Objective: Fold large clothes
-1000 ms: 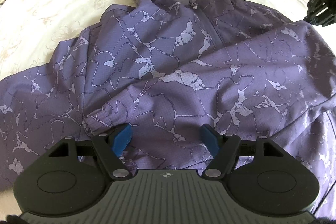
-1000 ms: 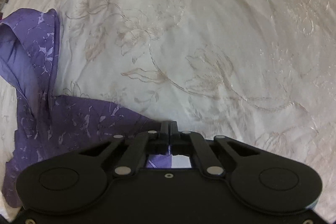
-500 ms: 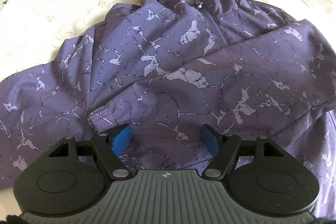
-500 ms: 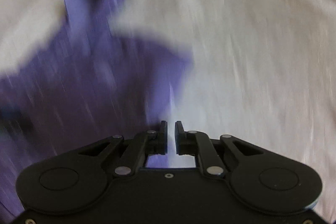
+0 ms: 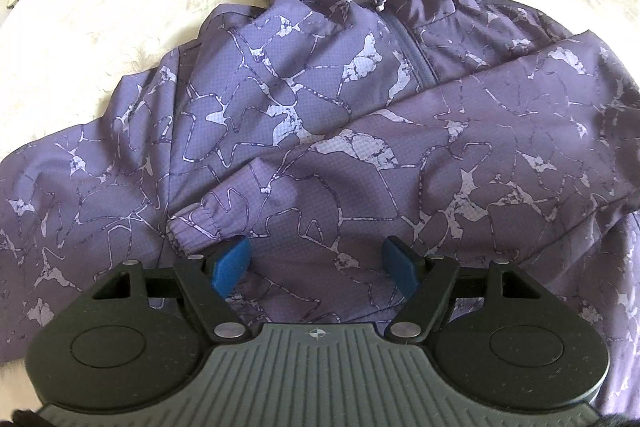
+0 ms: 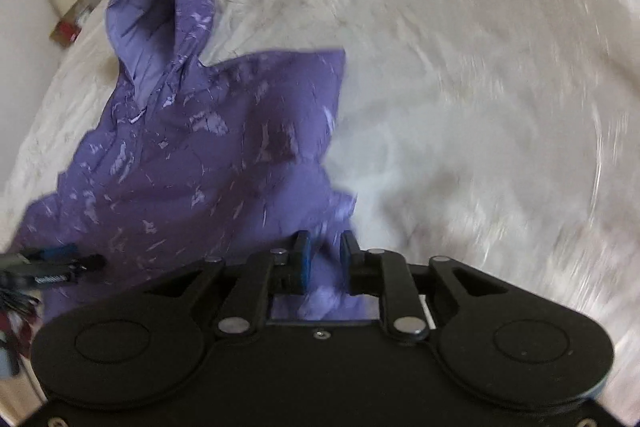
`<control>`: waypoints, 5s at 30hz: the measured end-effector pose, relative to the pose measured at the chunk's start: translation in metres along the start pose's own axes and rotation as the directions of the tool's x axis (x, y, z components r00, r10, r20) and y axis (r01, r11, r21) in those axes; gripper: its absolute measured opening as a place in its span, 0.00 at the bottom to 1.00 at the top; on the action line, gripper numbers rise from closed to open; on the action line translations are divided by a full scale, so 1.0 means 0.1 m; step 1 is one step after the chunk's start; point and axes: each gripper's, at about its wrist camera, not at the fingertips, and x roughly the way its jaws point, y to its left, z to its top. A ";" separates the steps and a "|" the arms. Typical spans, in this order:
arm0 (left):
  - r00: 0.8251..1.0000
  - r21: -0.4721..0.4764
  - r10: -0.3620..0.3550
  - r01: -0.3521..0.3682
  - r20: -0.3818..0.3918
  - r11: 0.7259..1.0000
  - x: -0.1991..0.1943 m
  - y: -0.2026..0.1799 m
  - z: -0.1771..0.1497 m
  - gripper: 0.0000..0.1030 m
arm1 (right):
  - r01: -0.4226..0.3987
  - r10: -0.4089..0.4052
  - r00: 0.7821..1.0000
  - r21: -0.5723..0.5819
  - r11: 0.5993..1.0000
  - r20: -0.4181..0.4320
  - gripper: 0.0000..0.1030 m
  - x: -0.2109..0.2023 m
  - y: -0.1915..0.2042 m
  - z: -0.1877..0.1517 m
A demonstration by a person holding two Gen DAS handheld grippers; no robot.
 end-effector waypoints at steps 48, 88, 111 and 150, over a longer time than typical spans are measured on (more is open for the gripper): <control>1.000 0.046 0.024 -0.025 0.009 0.999 0.07 -0.08 0.01 0.77 | -0.064 0.078 0.991 -0.120 0.991 0.109 0.25 -0.19 0.15 0.21; 0.983 -0.748 0.093 0.060 0.161 0.661 -0.60 3.81 -1.53 0.85 | -0.088 0.088 0.996 -0.449 0.889 -0.020 0.72 0.43 2.72 -0.64; 0.953 -0.878 0.162 0.159 0.256 0.452 -0.83 3.76 -2.22 0.38 | -0.088 0.053 0.995 -0.484 0.871 -0.087 0.72 0.63 3.15 -0.77; 0.711 -0.155 -0.286 0.486 0.643 0.860 -1.34 0.93 0.33 0.12 | -0.194 0.170 0.978 -0.239 0.951 -0.118 0.53 0.56 1.98 -0.09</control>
